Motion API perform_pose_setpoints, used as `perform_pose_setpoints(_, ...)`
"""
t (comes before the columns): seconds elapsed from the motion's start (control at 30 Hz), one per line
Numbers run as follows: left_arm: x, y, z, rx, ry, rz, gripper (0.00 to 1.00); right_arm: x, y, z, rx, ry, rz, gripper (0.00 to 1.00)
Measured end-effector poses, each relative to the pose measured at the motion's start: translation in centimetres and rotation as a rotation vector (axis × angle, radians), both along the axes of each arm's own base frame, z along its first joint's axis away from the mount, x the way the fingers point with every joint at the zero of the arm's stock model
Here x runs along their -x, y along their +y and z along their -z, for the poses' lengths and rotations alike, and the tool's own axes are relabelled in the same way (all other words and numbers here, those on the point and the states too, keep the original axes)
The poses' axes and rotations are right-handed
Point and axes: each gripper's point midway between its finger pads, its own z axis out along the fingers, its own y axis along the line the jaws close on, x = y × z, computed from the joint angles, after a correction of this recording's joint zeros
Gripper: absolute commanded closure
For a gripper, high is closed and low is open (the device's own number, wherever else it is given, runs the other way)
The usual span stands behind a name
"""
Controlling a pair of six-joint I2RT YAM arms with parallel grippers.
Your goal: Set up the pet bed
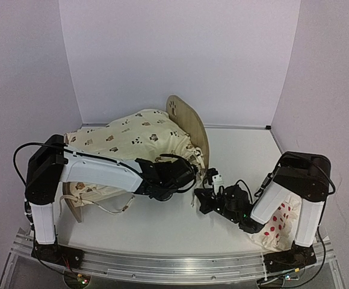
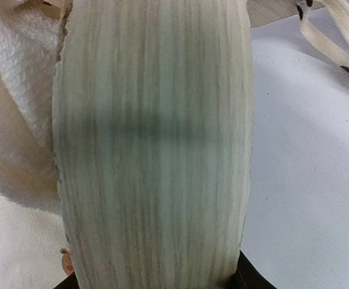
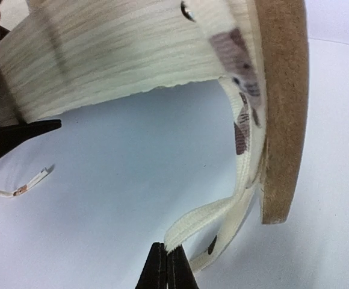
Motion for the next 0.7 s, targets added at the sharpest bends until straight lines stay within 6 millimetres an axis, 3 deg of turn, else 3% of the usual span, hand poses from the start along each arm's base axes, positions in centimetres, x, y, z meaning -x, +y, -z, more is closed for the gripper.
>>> perform_pose_setpoints(0.5, 0.6, 0.8, 2.4, -0.012, -0.001, -0.015, 0.62, 4.3, -1.7, -0.8, -0.004, 0.234, -0.08, 1.0)
perform_pose_setpoints(0.7, 0.5, 1.5, 4.0, -0.033, -0.022, -0.027, 0.61, 5.6, -1.3, -1.1, 0.047, 0.354, -0.128, 1.0)
